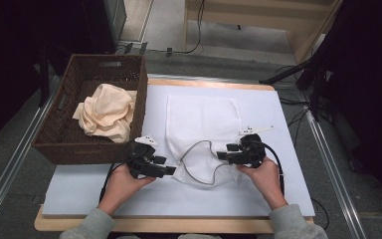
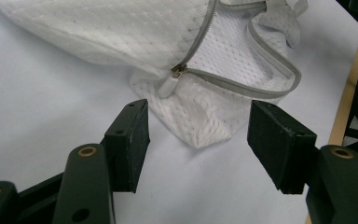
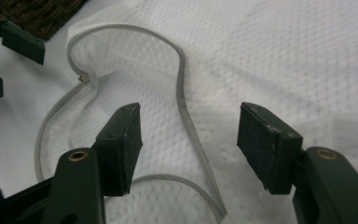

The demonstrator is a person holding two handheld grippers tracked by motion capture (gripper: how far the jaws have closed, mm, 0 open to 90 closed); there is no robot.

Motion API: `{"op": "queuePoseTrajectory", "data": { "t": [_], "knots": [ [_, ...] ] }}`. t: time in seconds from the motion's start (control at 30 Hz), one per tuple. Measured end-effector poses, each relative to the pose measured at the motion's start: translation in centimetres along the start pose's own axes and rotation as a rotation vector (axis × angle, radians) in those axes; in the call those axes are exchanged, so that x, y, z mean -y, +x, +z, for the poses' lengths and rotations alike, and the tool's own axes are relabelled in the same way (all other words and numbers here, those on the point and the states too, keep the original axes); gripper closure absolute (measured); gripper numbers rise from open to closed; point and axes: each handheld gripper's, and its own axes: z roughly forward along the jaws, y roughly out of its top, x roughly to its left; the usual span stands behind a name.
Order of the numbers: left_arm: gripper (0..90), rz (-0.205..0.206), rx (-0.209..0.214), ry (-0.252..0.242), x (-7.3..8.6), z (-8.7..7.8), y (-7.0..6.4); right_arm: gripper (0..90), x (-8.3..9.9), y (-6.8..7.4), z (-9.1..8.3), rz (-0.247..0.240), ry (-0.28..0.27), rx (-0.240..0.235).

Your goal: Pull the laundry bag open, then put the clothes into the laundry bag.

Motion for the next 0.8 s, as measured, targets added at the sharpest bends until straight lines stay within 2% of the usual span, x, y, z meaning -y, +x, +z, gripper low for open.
{"op": "queuePoseTrajectory", "data": {
  "t": [0.27, 0.43, 0.57, 0.8],
  "knots": [
    [38.0, -0.038, -0.005, -0.005, 1.0, -0.6, 0.4, 42.0, -1.0, 0.2, 1.0, -0.014, 0.005, -0.028],
    [37.7, -0.036, -0.002, -0.009, 1.2, -0.8, 0.2, 42.1, -1.1, 0.2, 1.3, -0.023, -0.007, -0.033],
    [37.3, -0.030, -0.002, -0.015, 1.4, -1.0, 0.0, 42.1, -1.4, 0.0, 1.6, 0.007, -0.001, -0.041],
    [37.1, -0.031, -0.007, -0.019, 1.9, -1.5, 0.0, 42.1, -1.9, 0.2, 2.5, -0.025, -0.006, -0.030]
  ]
}}
